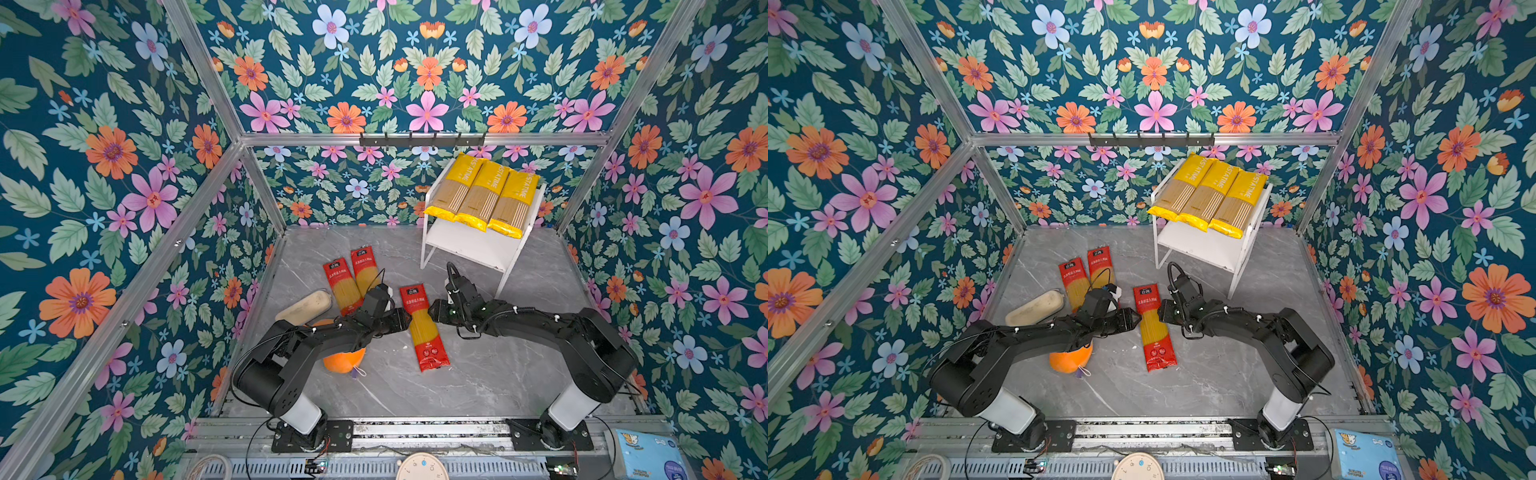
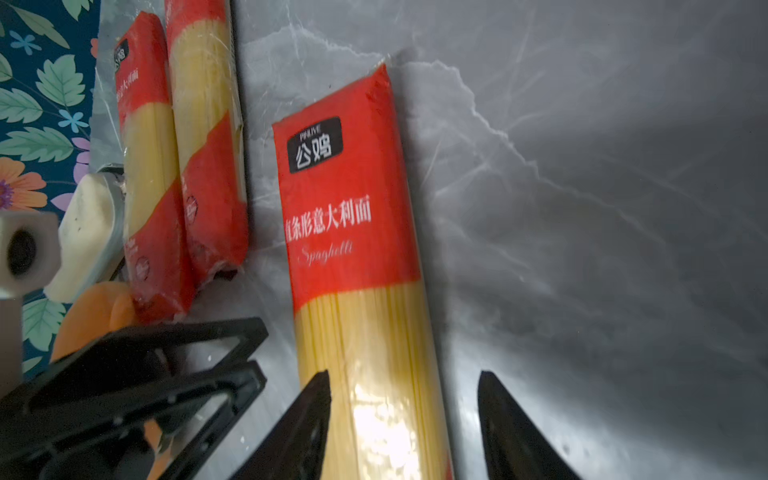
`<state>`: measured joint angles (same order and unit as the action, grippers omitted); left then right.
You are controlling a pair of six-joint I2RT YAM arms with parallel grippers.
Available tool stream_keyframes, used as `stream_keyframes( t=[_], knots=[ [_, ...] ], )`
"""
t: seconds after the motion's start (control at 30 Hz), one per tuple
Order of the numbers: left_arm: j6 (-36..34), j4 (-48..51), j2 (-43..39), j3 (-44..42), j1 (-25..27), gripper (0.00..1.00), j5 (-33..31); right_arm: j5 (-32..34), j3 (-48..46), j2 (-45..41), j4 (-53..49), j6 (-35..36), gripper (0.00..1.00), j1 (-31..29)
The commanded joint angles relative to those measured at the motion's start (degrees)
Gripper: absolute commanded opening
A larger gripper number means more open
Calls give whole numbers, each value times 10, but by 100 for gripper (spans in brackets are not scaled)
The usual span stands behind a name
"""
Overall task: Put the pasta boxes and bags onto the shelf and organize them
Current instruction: 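Position both grippers over the ends of one red spaghetti pack, then grasp the red pack with both grippers and lift it upright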
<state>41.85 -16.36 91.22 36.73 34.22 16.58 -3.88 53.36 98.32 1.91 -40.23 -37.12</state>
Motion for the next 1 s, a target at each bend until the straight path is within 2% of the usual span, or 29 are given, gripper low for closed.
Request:
stream_keyframes(
  t=[0.0,0.2,0.43,0.57,0.67,0.97],
  knots=[
    [6,-34,10,4,1,59,5,12,19,26,41,13,58,7],
    [11,-54,29,3,1,57,12,-8,45,65,61,22,59,15],
    [20,-75,44,-2,1,54,16,-61,43,97,98,18,58,19],
    [21,-80,51,-1,1,52,19,-93,32,101,123,5,55,19],
    [20,-82,54,1,1,49,21,-100,12,95,153,-3,48,19],
    [17,-82,40,7,1,45,32,-109,-49,66,268,-22,18,19]
  ],
)
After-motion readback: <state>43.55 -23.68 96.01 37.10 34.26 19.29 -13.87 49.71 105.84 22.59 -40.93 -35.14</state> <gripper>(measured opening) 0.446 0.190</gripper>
